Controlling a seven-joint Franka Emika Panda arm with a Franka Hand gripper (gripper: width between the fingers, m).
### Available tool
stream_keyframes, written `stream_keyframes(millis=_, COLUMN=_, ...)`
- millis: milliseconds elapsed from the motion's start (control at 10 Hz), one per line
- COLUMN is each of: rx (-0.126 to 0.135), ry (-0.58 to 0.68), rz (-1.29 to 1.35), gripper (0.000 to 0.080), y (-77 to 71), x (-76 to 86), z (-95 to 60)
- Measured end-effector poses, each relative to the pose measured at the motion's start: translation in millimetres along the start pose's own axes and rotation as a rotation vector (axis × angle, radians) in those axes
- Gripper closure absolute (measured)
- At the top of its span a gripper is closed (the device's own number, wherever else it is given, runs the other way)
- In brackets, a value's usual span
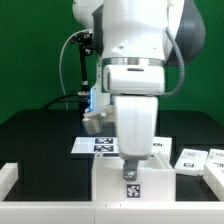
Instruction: Assemble cabinet
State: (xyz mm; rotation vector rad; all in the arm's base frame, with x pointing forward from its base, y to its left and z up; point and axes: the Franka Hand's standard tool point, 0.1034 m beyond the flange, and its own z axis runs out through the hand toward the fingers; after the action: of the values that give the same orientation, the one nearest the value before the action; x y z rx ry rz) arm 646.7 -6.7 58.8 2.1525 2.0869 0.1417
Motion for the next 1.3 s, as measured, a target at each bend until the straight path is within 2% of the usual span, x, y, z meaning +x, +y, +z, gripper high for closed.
stream_keyframes(millis=200, rx=-0.005, ry=0.008, rz=-0.036, gripper=0.0705, y=3.0, x=26.6, z=0.8)
stream_keyframes(millis=300, rx=-0.013, ry=0.011, rz=-0.046, gripper=0.0705, y=2.5, x=29.0, z=1.5)
stream_keyframes(millis=400, rx=-0.026, ry=0.013, rz=-0.032, gripper=0.0704, y=2.0, x=22.1, z=1.2)
stream_keyframes(millis=700, rx=-0.022, ry=0.008, rz=-0.032, gripper=0.0702, y=2.0, x=22.4, z=1.1)
stream_keyframes(millis=800, rx=-0.027, ry=0.005, rz=-0.058, gripper=0.0702, y=2.3, x=27.3, z=1.5)
stream_keyframes(millis=1100, rx=-0.030, ry=0.013, rz=-0.092, gripper=0.0698, y=2.2, x=56.3, z=6.2)
stream_keyframes(millis=1300, rx=-0.024, ry=0.016, rz=-0.093, gripper=0.0696, y=2.6, x=69.0, z=8.6)
